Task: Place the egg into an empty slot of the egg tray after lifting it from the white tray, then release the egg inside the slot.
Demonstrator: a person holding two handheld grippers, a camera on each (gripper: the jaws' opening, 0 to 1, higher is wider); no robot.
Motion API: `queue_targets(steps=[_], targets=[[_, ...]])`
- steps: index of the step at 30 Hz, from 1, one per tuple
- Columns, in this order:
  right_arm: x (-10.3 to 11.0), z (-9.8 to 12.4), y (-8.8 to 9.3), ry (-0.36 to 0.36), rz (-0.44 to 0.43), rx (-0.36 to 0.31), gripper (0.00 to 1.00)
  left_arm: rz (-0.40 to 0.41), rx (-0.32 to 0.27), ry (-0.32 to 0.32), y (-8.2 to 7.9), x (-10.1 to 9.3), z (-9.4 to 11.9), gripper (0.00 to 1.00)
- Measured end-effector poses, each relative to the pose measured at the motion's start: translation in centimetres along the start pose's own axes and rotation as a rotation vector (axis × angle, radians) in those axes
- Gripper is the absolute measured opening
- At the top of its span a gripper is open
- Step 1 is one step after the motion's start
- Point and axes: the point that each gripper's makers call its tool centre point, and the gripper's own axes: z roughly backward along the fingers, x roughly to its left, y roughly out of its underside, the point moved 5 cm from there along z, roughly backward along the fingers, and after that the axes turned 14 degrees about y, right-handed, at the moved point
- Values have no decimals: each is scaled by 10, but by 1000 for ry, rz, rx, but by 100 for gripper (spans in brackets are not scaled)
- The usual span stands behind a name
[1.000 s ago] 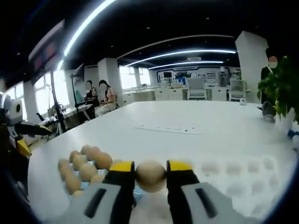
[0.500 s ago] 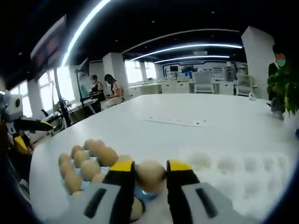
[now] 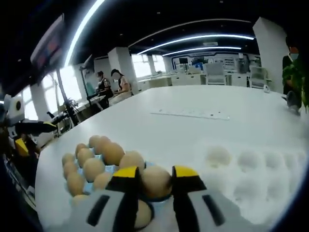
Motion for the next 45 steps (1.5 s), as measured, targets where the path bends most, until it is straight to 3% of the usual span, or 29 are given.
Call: queue_targets(steps=[2, 5, 6, 10, 15, 18, 22, 24, 26, 27, 28, 29, 31, 32, 33, 36, 37, 39, 41, 43, 45], targets=[[-1, 0, 0, -16, -11, -2, 26, -3, 8, -7, 1, 1, 0, 88], [1, -1, 0, -86, 66, -29, 27, 5, 7, -4, 2, 1, -1, 88], [1, 0, 1, -86, 38, -15, 26, 4, 10, -3, 3, 1, -2, 88], [0, 1, 2, -143, 118, -50, 26, 10, 13, -1, 4, 0, -3, 88], [-1, 2, 3, -180, 102, -61, 27, 27, 12, -1, 7, -1, -3, 88], [-1, 8, 3, -210, 107, -70, 32, 37, 20, 1, 10, -3, -1, 88], [-7, 21, 1, -230, 47, -89, 44, 38, 23, 8, 14, -4, 3, 91], [-9, 32, -2, -238, 20, -120, 48, 36, 21, 8, 16, -4, 6, 93], [-4, 56, -8, -293, 15, -192, 61, 46, 9, 18, 18, -5, 10, 96], [0, 65, -10, -323, 29, -231, 74, 48, 1, 22, 18, -6, 11, 99], [6, 76, -13, -345, 50, -288, 98, 43, -19, 53, 18, -12, 13, 100], [14, 94, -17, -375, 81, -377, 96, 39, -31, 71, 17, -16, 15, 100], [24, 119, -2, -401, 147, -270, 100, 7, -60, 125, 13, -27, 19, 100], [26, 124, -1, -408, 169, -264, 100, -6, -70, 132, 12, -31, 24, 100], [32, 144, -3, -411, 209, -301, 100, -12, -74, 137, 13, -34, 26, 100], [42, 171, -4, -386, 232, -311, 100, -24, -82, 139, 15, -40, 34, 100], [44, 182, -9, -360, 243, -345, 100, -32, -80, 131, 16, -41, 37, 100], [48, 195, -12, -351, 228, -359, 100, -54, -92, 126, 13, -45, 45, 100], [53, 205, -19, -319, 222, -417, 100, -104, -161, 142, 3, -53, 53, 100], [59, 211, -17, -315, 214, -404, 100, -109, -169, 141, 3, -56, 58, 100], [67, 220, -11, -296, 268, -410, 100, -128, -183, 150, 4, -64, 68, 100]])
